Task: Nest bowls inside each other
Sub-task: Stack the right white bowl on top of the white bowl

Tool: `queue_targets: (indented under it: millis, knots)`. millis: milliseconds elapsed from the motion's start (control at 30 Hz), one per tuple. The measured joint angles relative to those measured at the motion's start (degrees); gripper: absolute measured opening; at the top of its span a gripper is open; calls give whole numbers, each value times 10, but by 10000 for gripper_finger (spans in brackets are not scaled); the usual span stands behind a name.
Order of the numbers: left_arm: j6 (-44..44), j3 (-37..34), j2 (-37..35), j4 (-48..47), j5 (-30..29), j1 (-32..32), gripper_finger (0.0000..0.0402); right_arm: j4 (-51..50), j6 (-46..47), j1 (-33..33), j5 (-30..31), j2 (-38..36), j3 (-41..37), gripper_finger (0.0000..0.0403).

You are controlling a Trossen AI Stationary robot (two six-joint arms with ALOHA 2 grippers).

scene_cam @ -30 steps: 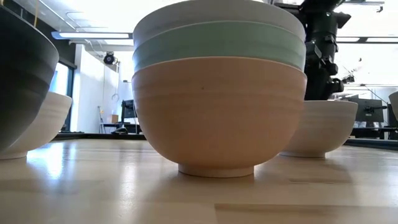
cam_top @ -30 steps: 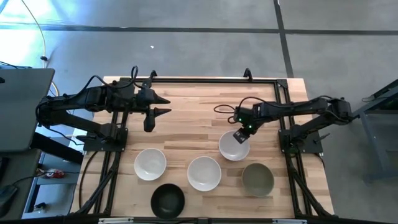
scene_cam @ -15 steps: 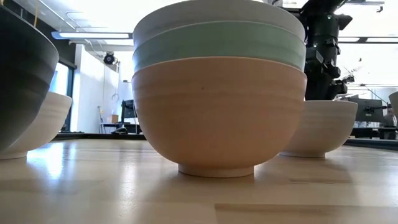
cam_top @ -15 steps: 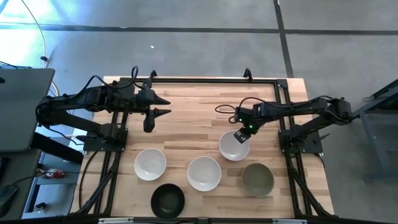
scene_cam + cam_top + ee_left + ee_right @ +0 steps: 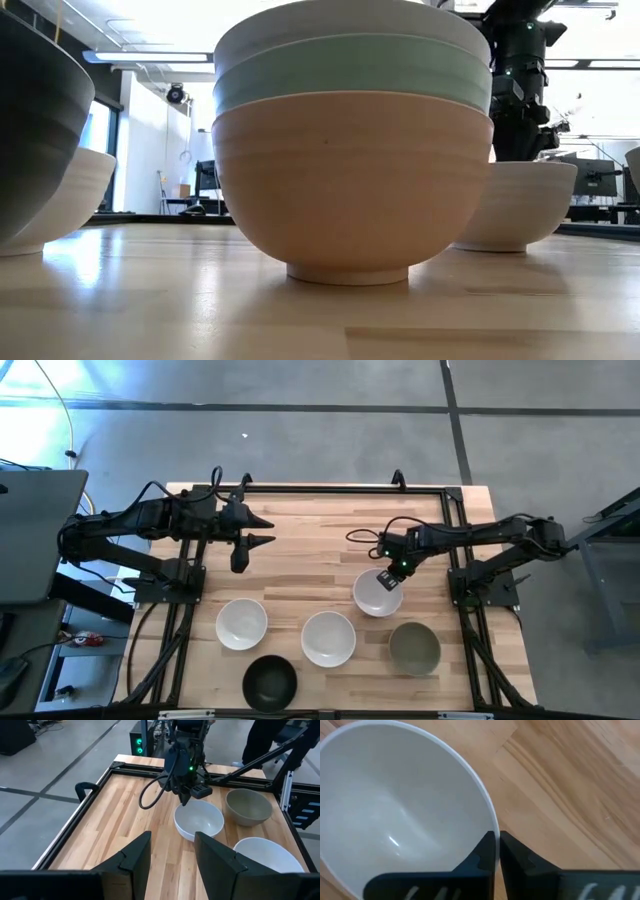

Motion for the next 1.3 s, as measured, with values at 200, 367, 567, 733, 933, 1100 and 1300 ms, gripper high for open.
queue_targets:
  millis: [200, 367, 567, 733, 933, 1100, 1300]
  knots:
    - [6, 0, 0, 0, -7, 0, 141, -45, -4, 0, 10, 0, 49, 1]
    - [19, 0, 0, 0, -30, 0, 141, -94, -9, 0, 31, 0, 114, 1]
    - [38, 0, 0, -1, -41, 0, 141, -147, 6, 6, 38, 0, 194, 0]
    - [41, 0, 0, -26, -77, 7, 141, -192, 37, 26, 37, 6, 246, 0]
    - [41, -5, -1, -54, -93, 29, 141, -272, 49, 55, 31, 59, 321, 0]
    - [36, -62, -20, -33, -93, 45, 141, -303, 47, 72, 30, 120, 400, 0]
    - [7, -174, -74, -2, -93, 71, 141, -326, 49, 89, 30, 191, 502, 0]
